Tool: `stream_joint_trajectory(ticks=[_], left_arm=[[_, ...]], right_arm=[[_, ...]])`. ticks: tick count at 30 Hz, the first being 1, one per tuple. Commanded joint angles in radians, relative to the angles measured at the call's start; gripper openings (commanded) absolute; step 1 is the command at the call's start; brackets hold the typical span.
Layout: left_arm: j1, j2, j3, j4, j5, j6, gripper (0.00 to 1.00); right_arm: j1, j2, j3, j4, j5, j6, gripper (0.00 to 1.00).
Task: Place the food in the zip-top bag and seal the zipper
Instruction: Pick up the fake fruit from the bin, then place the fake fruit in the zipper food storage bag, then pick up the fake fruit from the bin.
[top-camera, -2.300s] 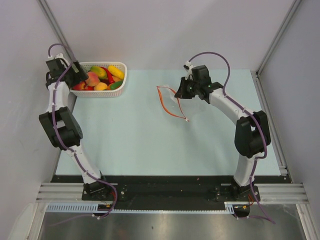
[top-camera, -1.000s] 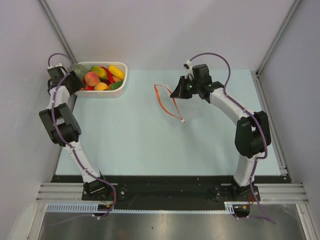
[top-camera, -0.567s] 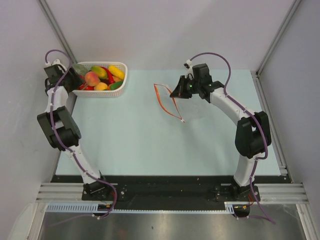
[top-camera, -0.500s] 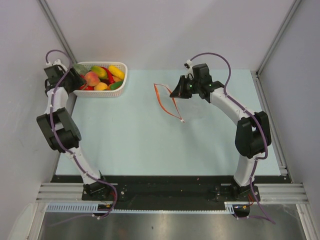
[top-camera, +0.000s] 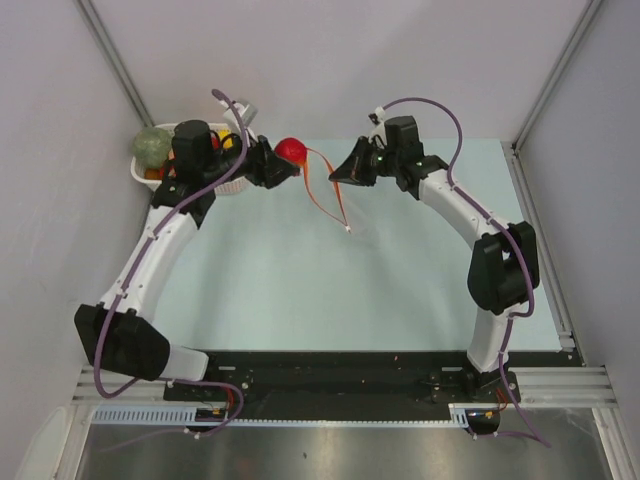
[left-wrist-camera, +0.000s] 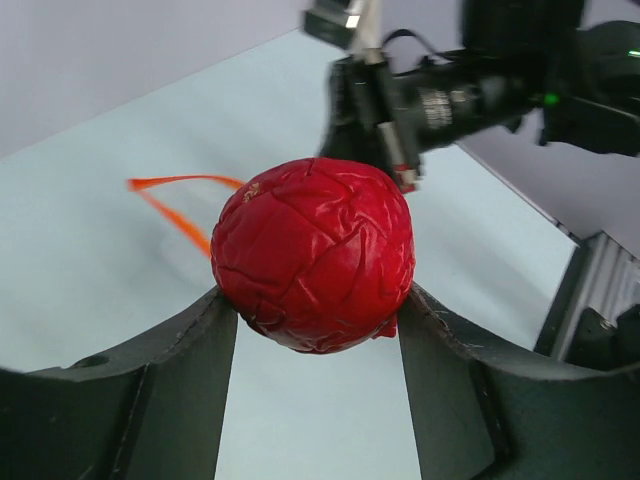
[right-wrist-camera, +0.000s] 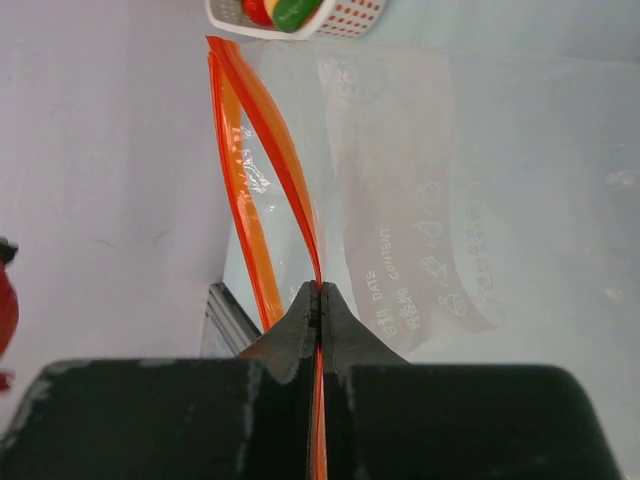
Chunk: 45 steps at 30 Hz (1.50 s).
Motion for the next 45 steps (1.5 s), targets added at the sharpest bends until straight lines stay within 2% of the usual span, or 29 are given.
stream_joint_trajectory(ticks=[1,5,10,18,21,24,25,27,28,29,34,35,37,40,45], left_arm=[[-0.071,-0.012,-0.03,0.058,0.062,0.027,0.35],[-0.125,0.008,-0.025,0.065,0.036,0.048,0.36],[-0.14,0.089,0.003,-0.036,-0.039,0.07,0.36],[-0.148,0.192,0.084,-0.234,-0.281,0.11,0.36],[-0.148,0.207,0.099,-0.294,-0.327,0.153,0.36],[-0.154,0.251,0.159,-0.374,-0.353,0.226,0.49],[-0.154,0.267,0.206,-0.395,-0.34,0.235,0.66],[-0.151,0.279,0.248,-0.449,-0.305,0.254,0.86],[-0.146,0.273,0.269,-0.449,-0.244,0.254,0.91],[-0.128,0.264,0.273,-0.428,-0.199,0.252,0.99],[-0.033,0.207,0.291,-0.313,-0.12,0.128,1.0],[0.027,0.21,0.291,-0.287,-0.126,0.101,0.99],[0.087,0.244,0.312,-0.238,-0.169,0.045,1.0],[0.238,0.317,0.357,-0.18,-0.286,-0.008,1.0],[0.371,0.463,0.467,-0.141,-0.447,-0.097,1.0]], right_arm=[[0.011,-0.014,0.056,0.088,-0.082,0.132,0.0],[0.027,-0.029,0.021,0.15,-0.123,0.186,0.0],[0.028,-0.05,-0.047,0.204,-0.134,0.232,0.0],[0.005,-0.05,-0.073,0.209,-0.138,0.214,0.0],[-0.006,-0.047,-0.085,0.217,-0.14,0.219,0.0],[-0.012,-0.04,-0.093,0.23,-0.148,0.223,0.0],[-0.013,-0.037,-0.093,0.232,-0.151,0.222,0.0],[-0.016,-0.026,-0.091,0.232,-0.151,0.22,0.0],[-0.019,-0.024,-0.091,0.229,-0.149,0.219,0.0],[-0.022,-0.018,-0.091,0.227,-0.148,0.216,0.0],[-0.033,0.005,-0.082,0.224,-0.14,0.208,0.0],[-0.035,0.008,-0.08,0.223,-0.14,0.208,0.0],[-0.035,0.016,-0.074,0.221,-0.139,0.206,0.0],[-0.035,0.025,-0.062,0.212,-0.131,0.193,0.0],[-0.033,0.04,-0.053,0.215,-0.122,0.183,0.0]])
